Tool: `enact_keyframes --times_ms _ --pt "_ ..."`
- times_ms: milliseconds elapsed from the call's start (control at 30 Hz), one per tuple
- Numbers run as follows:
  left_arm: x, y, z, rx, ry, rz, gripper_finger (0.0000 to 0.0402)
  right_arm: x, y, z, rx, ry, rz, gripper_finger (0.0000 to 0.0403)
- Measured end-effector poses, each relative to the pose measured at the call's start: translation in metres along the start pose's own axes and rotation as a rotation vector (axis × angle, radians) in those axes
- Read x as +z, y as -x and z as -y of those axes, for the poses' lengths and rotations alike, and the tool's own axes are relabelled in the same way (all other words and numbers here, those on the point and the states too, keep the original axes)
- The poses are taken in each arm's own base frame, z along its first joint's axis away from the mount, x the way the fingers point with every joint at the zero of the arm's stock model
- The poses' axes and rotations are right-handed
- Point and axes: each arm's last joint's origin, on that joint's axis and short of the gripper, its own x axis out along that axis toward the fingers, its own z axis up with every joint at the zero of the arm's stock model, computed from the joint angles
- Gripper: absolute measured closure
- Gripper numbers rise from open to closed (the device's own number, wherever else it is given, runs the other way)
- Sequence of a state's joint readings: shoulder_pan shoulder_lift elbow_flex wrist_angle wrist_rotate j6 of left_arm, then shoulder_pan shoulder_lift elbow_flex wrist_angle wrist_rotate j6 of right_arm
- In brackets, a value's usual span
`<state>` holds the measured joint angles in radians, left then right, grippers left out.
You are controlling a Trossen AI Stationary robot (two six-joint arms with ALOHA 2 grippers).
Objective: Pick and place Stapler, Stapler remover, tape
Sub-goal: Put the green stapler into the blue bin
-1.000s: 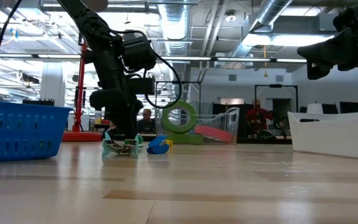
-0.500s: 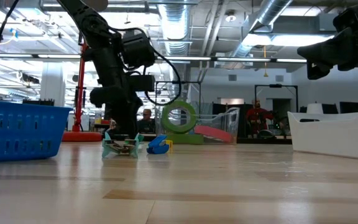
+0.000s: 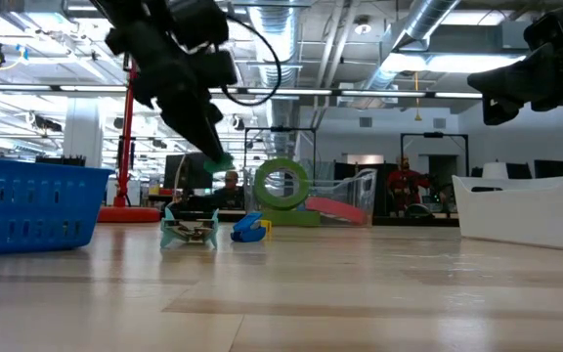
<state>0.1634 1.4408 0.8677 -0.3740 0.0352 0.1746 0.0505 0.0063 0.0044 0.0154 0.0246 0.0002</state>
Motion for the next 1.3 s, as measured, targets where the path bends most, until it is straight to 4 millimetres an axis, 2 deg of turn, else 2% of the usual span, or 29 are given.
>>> enact_keyframes --times_ms 367,533,800,1067,1300 --pt "0.006 0.03 0.034 -0.066 -0.113 0.08 0.0335 0.0 0.0 0.0 0.0 0.0 0.0 0.0403" --pt "-0.001 0.044 0.047 -0.101 -0.153 0.033 0.0341 0.0 0.0 0.0 0.0 0.0 0.0 0.0403" --pt "-0.017 0.066 0.05 -0.214 -0.153 -0.047 0.0344 0.0 0.0 0.0 0.0 0.0 0.0 0.0403" --pt "-0.031 0.072 0.054 -0.312 -0.14 -0.178 0.0345 0.0 0.0 0.0 0.0 0.0 0.001 0.0403" --pt "-0.032 0.071 0.061 -0.45 -0.139 -0.188 0.0345 0.0 0.0 0.0 0.0 0.0 0.0 0.0403"
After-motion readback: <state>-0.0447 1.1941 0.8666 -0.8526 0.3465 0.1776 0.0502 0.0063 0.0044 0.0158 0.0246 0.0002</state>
